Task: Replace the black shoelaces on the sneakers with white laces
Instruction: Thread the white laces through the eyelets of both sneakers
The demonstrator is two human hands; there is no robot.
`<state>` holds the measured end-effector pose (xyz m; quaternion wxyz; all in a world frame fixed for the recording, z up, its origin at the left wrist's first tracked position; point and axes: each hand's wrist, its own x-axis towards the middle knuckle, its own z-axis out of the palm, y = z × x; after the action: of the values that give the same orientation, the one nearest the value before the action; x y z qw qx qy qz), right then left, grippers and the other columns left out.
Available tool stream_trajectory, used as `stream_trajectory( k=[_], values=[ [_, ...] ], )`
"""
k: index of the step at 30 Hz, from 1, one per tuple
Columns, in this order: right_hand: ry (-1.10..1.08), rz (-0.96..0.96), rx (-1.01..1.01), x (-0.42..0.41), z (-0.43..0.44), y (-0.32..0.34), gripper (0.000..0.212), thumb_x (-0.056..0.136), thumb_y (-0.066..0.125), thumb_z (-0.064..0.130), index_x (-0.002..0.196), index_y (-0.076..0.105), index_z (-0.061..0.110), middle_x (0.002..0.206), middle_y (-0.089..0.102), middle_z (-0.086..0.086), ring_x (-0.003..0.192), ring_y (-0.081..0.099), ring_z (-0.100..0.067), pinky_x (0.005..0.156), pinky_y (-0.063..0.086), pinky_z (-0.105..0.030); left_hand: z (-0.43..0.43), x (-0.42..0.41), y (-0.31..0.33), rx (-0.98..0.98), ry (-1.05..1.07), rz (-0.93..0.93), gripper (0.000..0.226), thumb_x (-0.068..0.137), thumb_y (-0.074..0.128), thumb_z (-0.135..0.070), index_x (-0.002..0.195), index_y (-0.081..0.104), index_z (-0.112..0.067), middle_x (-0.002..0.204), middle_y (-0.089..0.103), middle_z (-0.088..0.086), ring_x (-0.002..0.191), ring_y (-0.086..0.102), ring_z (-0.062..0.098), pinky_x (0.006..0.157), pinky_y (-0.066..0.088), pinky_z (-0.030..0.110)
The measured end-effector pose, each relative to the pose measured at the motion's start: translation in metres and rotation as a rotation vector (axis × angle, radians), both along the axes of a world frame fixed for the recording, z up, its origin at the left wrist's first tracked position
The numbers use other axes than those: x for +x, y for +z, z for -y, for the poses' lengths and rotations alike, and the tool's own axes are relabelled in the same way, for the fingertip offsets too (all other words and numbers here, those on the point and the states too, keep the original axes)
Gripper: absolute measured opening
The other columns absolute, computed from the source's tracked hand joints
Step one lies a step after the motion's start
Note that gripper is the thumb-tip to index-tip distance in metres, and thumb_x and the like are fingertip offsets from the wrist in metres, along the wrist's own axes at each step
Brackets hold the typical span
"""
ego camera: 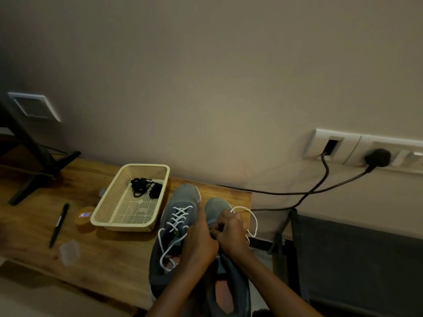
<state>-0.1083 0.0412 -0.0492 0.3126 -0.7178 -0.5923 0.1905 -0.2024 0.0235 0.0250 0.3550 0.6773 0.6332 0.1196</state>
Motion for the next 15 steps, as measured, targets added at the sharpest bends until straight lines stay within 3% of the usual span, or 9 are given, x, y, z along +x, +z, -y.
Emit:
stream_trajectory(
  k=[5, 8, 10, 15],
  values=[
    [0.055, 0.069, 0.075, 0.002, 0.001, 0.001, 0.009, 0.079, 0.063, 0.01, 0.07, 0.066, 0.01, 0.081, 0.05, 0.011, 0.095, 0.04, -0.011, 0.073, 0.013, -0.028, -0.011, -0.007, -0.012, -0.101, 0.1, 0.18, 0.086, 0.084, 0.049, 0.004, 0.151, 0.004, -0.025, 0.139, 0.047, 0.014, 0.127, 0.045, 0.025, 0.104, 0.039, 0.035],
    [0.126, 0.098, 0.096, 0.006, 0.0, 0.006, 0.009, 0.078, 0.065, 0.011, 0.068, 0.066, 0.009, 0.082, 0.057, 0.006, 0.101, 0.048, -0.014, 0.08, 0.013, -0.025, -0.01, -0.007, -0.016, -0.095, 0.094, 0.206, 0.084, 0.081, 0.05, 0.002, 0.151, 0.011, -0.022, 0.145, 0.041, 0.014, 0.132, 0.04, 0.026, 0.108, 0.036, 0.04],
    [0.207, 0.216, 0.079, 0.011, -0.001, 0.011, 0.01, 0.079, 0.062, 0.015, 0.073, 0.069, 0.011, 0.088, 0.062, 0.004, 0.104, 0.048, -0.014, 0.081, 0.012, -0.025, -0.009, -0.004, -0.015, -0.08, 0.068, 0.161, 0.083, 0.085, 0.052, -0.002, 0.151, 0.005, -0.019, 0.15, 0.031, 0.012, 0.136, 0.033, 0.025, 0.113, 0.028, 0.037],
    [0.286, 0.456, 0.0, 0.016, -0.004, 0.017, 0.018, 0.084, 0.055, 0.021, 0.082, 0.073, 0.021, 0.094, 0.065, 0.006, 0.109, 0.045, -0.013, 0.099, 0.015, -0.037, -0.014, -0.005, -0.019, -0.142, 0.072, 0.166, 0.09, 0.088, 0.052, -0.004, 0.149, -0.012, -0.022, 0.146, 0.038, 0.014, 0.131, 0.041, 0.025, 0.109, 0.033, 0.039]
  ],
)
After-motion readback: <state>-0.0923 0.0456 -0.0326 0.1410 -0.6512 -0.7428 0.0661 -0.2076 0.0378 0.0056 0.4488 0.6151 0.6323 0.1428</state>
